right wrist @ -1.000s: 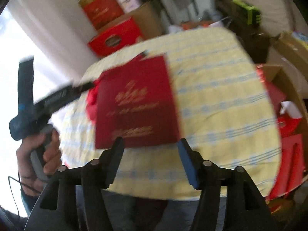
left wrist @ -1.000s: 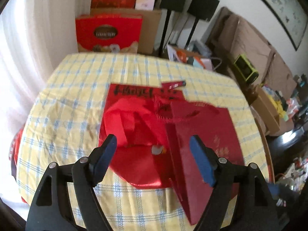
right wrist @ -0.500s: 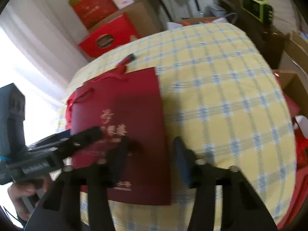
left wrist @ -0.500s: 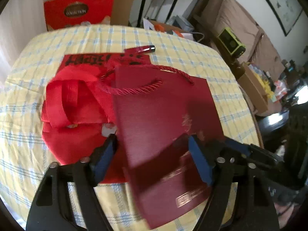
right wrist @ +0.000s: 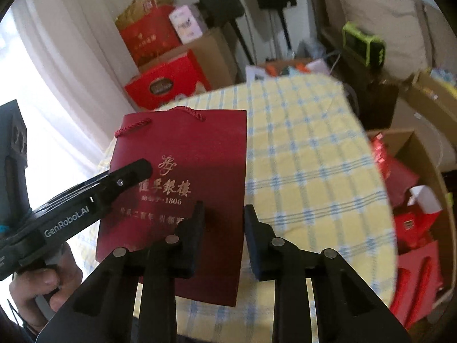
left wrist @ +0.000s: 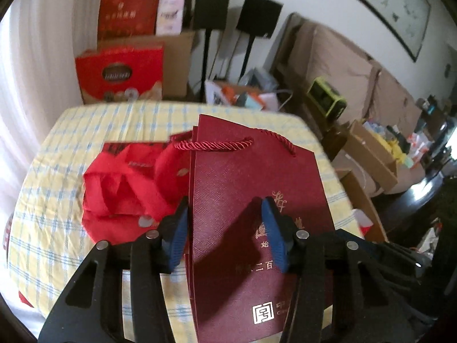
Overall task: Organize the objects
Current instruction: 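Carry the dark red paper bag toward the cardboard box with the left gripper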
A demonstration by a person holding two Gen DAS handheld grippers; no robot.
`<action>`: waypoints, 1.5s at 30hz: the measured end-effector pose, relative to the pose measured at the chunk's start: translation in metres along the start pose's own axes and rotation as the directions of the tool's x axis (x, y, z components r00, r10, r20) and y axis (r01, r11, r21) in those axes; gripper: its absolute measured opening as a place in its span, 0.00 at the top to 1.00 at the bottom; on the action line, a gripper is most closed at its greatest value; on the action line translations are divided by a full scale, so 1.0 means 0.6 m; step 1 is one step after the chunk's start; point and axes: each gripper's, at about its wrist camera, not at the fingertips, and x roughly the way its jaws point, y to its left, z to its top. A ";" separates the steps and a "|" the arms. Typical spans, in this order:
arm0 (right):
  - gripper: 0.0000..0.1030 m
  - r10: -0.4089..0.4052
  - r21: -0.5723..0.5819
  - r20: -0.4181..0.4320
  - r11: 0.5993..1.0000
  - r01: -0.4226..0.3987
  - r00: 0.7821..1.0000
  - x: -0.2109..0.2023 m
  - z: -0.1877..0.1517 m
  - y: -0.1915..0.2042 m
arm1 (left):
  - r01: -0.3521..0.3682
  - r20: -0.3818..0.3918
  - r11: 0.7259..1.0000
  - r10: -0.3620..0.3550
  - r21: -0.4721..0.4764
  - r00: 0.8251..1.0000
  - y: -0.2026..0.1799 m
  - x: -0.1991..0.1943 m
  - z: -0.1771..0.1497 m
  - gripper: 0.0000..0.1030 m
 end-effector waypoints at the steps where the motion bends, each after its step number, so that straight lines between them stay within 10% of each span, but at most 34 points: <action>1: 0.74 -0.008 0.006 0.013 1.000 0.008 1.000 -0.011 0.001 -0.003 | 0.008 0.016 1.000 -0.008 0.008 1.000 -0.010 -0.008 0.000 0.55; 45: 0.77 -0.077 0.022 0.267 0.997 0.074 0.961 -0.261 -0.016 -0.027 | 0.089 0.215 0.992 -0.107 0.090 0.971 -0.161 -0.163 -0.007 0.55</action>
